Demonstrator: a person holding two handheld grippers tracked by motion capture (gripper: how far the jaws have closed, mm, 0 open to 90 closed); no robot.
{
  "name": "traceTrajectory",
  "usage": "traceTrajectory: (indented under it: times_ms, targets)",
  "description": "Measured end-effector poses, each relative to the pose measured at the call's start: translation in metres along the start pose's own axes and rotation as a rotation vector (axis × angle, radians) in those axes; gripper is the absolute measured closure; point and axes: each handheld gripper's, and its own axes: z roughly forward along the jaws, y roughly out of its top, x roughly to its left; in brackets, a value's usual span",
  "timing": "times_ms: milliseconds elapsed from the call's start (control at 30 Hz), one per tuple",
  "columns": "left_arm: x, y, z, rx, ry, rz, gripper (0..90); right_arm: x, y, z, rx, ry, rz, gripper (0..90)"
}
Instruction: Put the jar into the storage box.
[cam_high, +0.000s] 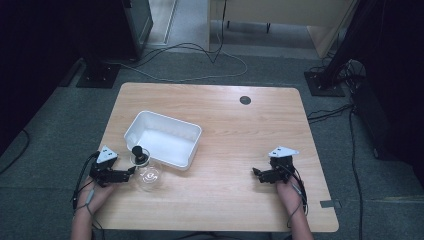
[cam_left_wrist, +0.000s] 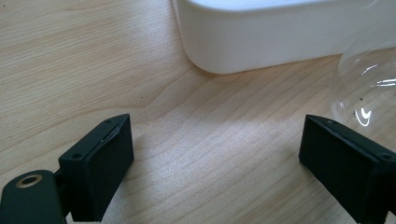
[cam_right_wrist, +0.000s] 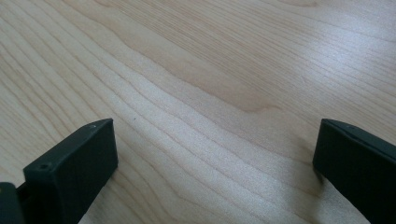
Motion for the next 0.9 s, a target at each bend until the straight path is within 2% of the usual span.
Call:
traceTrajectory:
  times_ms: [667, 733, 900]
  targets:
    - [-0.0014, 0.0008, 0.0008, -0.002, 0.013, -0.014, 10.1, 0.0000, 0.0000, 0.0000, 0.000, 0.000, 0.000, 0.0]
    - [-0.0016, 0.0003, 0.0001, -0.011, 0.014, -0.014, 13.4, 0.0000, 0.0000, 0.0000, 0.000, 0.000, 0.000, 0.0]
    - [-0.0016, 0.0004, 0.0001, -0.010, 0.014, -0.014, 13.9, 0.0000, 0.0000, 0.0000, 0.000, 0.000, 0.000, 0.0]
